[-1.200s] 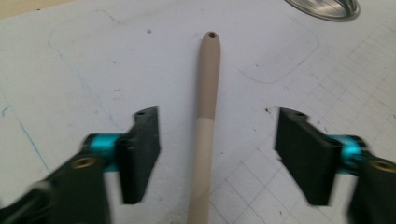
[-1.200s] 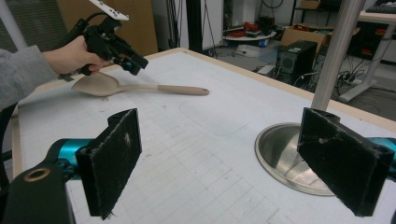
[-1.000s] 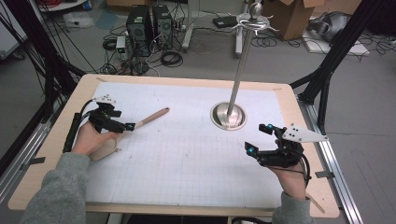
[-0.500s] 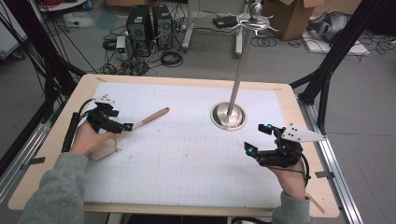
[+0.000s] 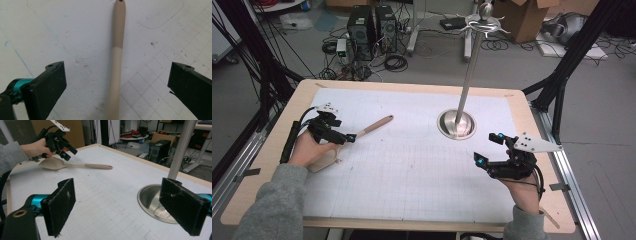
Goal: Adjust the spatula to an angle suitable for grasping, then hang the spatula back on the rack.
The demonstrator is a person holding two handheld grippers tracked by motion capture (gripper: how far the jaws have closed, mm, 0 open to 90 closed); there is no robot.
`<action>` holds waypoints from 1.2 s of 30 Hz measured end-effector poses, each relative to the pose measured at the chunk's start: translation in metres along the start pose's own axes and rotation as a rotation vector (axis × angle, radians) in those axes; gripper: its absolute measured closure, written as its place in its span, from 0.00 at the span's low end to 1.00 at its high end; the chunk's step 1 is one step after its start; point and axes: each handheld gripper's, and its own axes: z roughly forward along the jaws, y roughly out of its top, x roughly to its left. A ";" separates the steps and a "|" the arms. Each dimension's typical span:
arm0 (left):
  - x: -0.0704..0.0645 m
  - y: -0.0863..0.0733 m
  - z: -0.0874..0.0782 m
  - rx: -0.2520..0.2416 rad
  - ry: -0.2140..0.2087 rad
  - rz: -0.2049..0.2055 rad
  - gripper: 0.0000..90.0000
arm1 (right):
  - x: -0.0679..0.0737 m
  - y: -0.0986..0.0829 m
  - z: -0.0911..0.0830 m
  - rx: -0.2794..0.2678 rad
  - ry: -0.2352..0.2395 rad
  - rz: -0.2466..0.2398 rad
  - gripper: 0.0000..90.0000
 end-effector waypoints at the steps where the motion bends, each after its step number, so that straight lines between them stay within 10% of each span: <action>1: 0.000 0.000 0.000 0.003 0.000 -0.001 0.04 | 0.000 0.000 0.000 0.000 0.000 0.000 0.14; 36: 0.003 -0.007 0.021 0.115 0.019 0.012 0.16 | -0.001 -0.001 0.003 0.009 0.004 0.005 0.15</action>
